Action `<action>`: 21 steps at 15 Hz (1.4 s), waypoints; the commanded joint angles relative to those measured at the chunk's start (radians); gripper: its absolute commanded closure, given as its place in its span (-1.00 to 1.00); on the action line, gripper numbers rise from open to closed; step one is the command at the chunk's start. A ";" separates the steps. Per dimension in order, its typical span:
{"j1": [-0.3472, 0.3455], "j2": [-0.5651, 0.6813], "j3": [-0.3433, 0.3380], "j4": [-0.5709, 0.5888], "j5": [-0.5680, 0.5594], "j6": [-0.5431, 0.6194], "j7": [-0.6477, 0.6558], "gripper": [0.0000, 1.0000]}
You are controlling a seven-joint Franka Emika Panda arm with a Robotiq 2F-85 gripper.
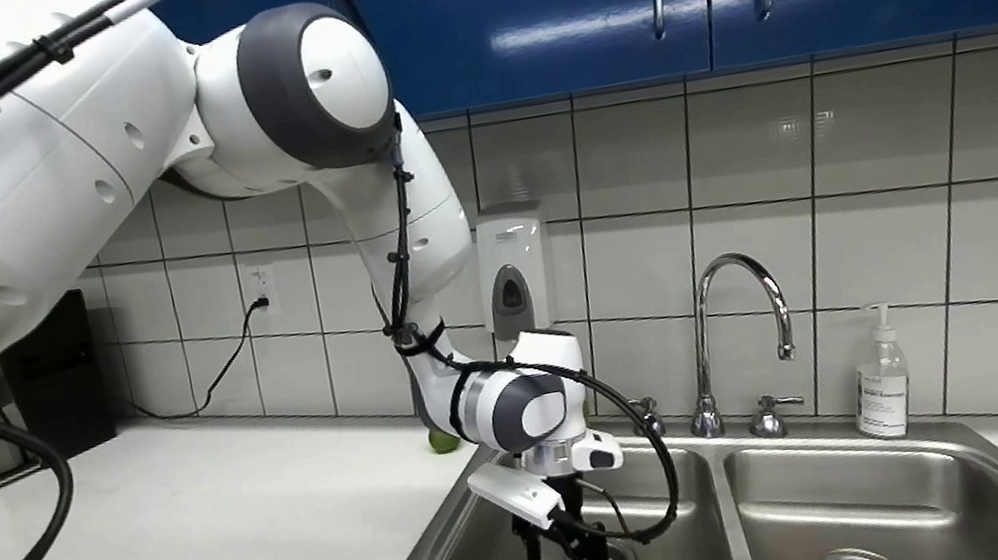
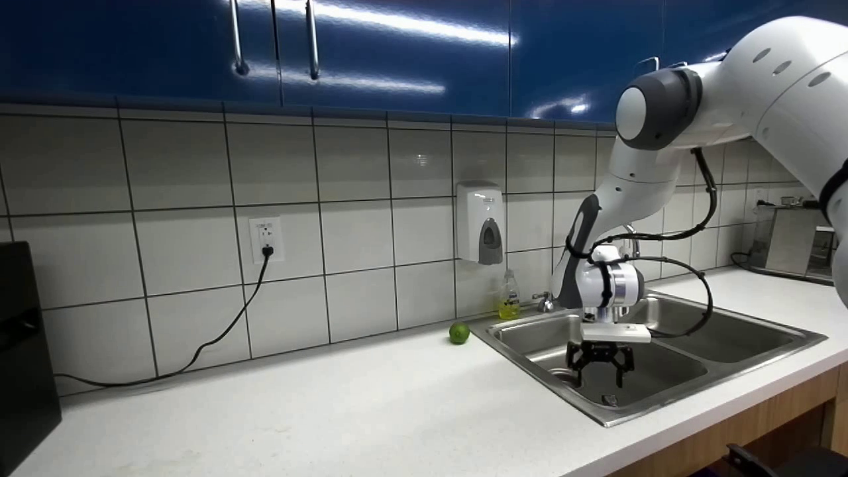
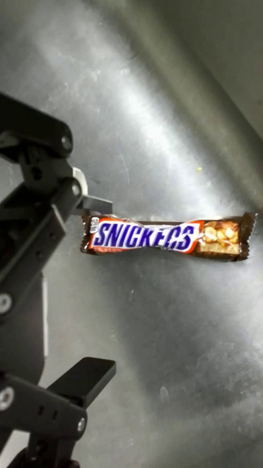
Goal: Put the brown packet in the sink on the left.
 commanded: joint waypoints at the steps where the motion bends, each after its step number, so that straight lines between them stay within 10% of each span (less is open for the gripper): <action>1: -0.015 -0.058 0.022 -0.010 0.014 -0.011 0.005 -1.00; 21: 0.063 -0.687 0.017 -0.414 -0.108 -0.363 -0.212 -1.00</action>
